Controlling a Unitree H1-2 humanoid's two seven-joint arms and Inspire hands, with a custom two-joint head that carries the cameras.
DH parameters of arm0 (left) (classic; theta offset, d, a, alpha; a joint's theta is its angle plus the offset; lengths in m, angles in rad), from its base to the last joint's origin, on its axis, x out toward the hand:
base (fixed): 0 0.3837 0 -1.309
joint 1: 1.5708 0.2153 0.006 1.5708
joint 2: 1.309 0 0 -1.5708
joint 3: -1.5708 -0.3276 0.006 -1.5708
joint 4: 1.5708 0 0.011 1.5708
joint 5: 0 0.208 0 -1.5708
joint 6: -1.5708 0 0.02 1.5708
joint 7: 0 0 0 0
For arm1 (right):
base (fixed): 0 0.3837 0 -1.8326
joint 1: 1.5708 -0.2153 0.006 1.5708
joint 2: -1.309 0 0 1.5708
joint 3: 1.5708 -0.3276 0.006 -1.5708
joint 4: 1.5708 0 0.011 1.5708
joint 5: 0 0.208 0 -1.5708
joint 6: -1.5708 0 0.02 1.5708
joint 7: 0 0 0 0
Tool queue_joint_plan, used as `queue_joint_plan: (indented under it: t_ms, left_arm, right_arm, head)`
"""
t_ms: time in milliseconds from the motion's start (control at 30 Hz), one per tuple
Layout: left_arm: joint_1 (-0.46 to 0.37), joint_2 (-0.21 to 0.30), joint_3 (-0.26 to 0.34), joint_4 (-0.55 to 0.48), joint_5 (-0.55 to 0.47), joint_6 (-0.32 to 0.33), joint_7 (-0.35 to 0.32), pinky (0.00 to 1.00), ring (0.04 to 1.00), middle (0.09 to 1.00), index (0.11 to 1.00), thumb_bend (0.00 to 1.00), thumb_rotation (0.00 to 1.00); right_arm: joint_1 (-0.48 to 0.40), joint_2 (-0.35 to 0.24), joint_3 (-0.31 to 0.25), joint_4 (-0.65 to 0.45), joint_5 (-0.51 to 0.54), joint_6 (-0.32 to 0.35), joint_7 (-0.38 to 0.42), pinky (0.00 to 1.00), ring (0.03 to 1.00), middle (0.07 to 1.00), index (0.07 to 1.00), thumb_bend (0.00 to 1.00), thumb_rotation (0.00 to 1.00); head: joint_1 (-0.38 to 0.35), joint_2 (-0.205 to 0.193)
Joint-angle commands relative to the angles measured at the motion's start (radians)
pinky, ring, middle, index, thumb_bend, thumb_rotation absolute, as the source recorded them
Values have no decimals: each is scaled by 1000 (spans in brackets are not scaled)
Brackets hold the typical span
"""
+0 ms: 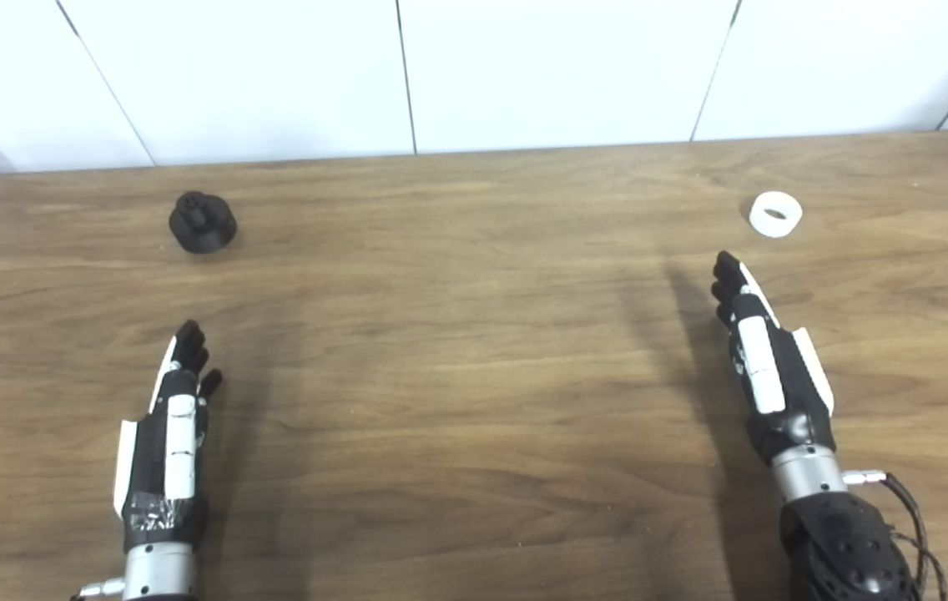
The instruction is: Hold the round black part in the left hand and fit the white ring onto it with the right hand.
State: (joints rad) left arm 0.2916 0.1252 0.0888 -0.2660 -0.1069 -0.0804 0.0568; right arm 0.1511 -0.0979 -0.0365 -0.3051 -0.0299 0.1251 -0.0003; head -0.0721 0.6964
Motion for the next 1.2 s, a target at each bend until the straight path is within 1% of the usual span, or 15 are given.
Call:
queue_joint_plan:
  t_ms: [0,233,400,500,567,600,633,667,700,733,767,800,1000,1067,1167]
  left_arm:
    - [0,-31,4,-18,16,-7,9,1000,1000,983,978,500,921]
    - [3,-29,4,-21,10,3,5,1000,1000,984,981,508,927]
    - [6,-27,2,-22,8,3,1,1000,1000,988,988,493,937]
    - [10,-32,-4,-18,17,-6,2,1000,1000,991,989,496,933]
    - [13,-35,-11,-5,22,-27,0,1000,1000,989,990,466,946]
    - [15,-37,-13,2,23,-36,-1,1000,1000,987,989,455,937]
    - [16,-42,-16,11,25,-47,1,1000,1000,984,985,452,928]
    - [16,-48,-17,20,27,-58,5,1000,998,979,979,455,911]
    - [16,-52,-18,28,30,-68,8,1000,993,972,970,461,888]
    - [16,-56,-21,37,37,-78,13,1000,989,967,966,466,870]
    - [17,-59,-24,40,45,-84,15,1000,983,964,962,462,861]
    - [18,-62,-28,44,51,-88,17,1000,982,965,962,463,860]
    - [20,-73,-46,55,73,-90,25,1000,992,964,960,501,828]
    - [20,-78,-50,58,78,-90,27,1000,992,962,955,540,802]
    - [20,-83,-56,66,88,-98,31,1000,995,961,957,542,787]
  right_arm:
    - [25,16,0,-26,1,-31,-6,1000,956,959,954,552,1000]
    - [27,19,0,-31,-5,-24,-8,1000,957,959,954,552,1000]
    - [29,16,1,-27,0,-39,-4,1000,955,960,959,535,1000]
    - [32,12,-5,-17,9,-54,-2,1000,954,959,957,530,1000]
    - [37,7,-7,-11,11,-56,0,1000,955,960,956,532,1000]
    - [40,3,-8,-11,15,-56,4,1000,959,961,957,532,1000]
    - [42,-1,-9,-2,21,-73,10,1000,964,964,961,521,1000]
    - [43,-5,-10,9,28,-90,14,1000,968,966,965,498,1000]
    - [43,-9,-12,21,36,-104,20,1000,970,967,968,485,1000]
    - [44,-12,-14,32,44,-115,25,1000,972,968,971,483,1000]
    - [45,-15,-15,38,50,-120,30,1000,979,971,973,480,1000]
    - [46,-18,-16,45,53,-124,34,1000,985,976,976,481,1000]
    - [45,-24,-28,84,72,-167,55,1000,985,986,985,452,1000]
    - [43,-26,-32,91,78,-171,59,1000,989,988,988,445,1000]
    - [40,-25,-41,96,89,-167,63,1000,995,987,985,432,1000]
  head:
    - [-1,0]
    - [-1,1]
    - [11,-5]
    - [71,-34]
    - [116,-65]
    - [126,-73]
    - [156,-95]
    - [170,-108]
    - [175,-112]
    - [199,-128]
    - [199,-128]
    - [222,-147]
    - [265,-179]
    - [276,-189]
    - [300,-204]
